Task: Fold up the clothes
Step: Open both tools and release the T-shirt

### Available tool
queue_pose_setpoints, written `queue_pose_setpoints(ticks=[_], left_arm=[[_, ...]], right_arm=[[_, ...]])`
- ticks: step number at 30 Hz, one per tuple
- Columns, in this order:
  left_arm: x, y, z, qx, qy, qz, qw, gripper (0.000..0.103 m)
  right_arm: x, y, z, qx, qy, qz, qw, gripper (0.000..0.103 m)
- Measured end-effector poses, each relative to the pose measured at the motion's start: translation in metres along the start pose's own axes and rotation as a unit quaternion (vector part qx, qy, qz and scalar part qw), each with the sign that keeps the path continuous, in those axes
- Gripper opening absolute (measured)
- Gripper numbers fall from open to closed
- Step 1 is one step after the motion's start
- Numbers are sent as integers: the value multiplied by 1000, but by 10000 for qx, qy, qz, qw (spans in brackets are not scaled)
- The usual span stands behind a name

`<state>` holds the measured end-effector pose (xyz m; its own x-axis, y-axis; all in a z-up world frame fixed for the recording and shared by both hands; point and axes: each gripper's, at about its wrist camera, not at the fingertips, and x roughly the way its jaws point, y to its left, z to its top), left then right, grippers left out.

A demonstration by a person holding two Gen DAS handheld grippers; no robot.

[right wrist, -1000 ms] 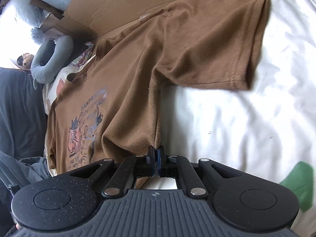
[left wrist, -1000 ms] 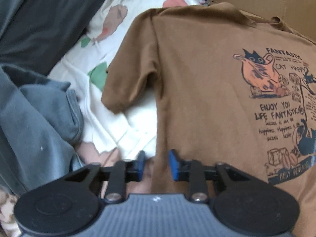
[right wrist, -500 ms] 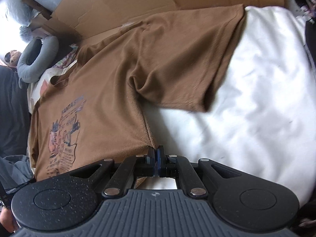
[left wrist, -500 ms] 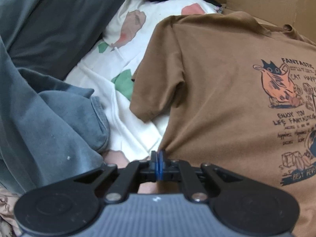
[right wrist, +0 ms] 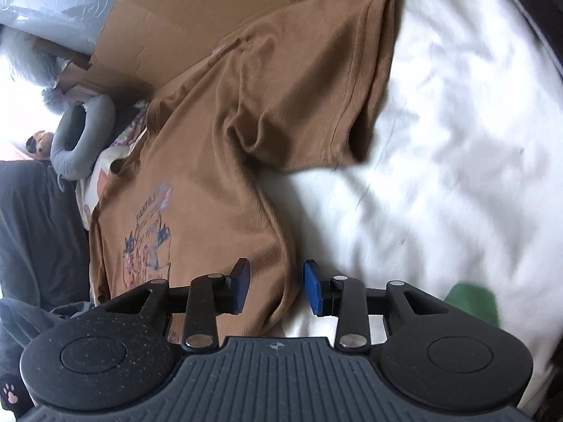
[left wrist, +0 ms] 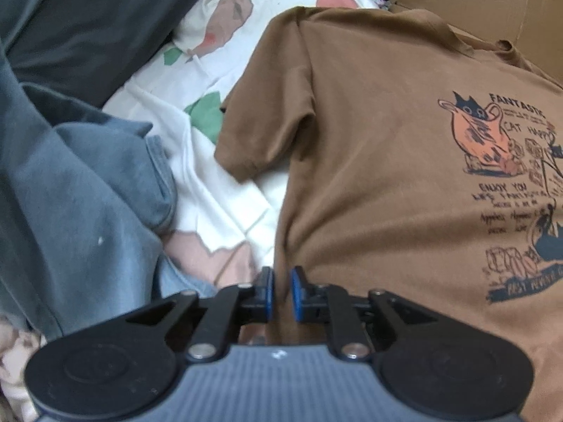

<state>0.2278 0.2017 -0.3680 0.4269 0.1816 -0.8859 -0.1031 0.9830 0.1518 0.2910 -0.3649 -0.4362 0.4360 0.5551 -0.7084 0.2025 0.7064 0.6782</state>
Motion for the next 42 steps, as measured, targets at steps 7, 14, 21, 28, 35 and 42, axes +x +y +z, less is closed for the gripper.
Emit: queue_pose_setpoints(ticks=[7, 14, 21, 28, 35, 42], left_arm=[[-11, 4, -13, -15, -7, -23, 10000, 14], [-22, 8, -26, -30, -17, -43, 10000, 3], [-28, 12, -24, -41, 41, 59, 10000, 2], [-32, 17, -20, -52, 115, 187, 9997, 12], [-43, 15, -3, -114, -94, 236, 9996, 30], [-44, 13, 17, -137, -328, 233, 9991, 36]], right_arm=[[10, -2, -17, 84, 10, 50, 10000, 19], [1, 8, -21, -164, 91, -25, 9998, 3], [-16, 12, -20, -231, 217, -278, 9991, 2], [-36, 3, -17, -235, 185, -545, 9981, 10], [-58, -13, -6, 153, -427, -400, 9982, 31], [-59, -29, 9, 721, -967, -272, 9923, 36]])
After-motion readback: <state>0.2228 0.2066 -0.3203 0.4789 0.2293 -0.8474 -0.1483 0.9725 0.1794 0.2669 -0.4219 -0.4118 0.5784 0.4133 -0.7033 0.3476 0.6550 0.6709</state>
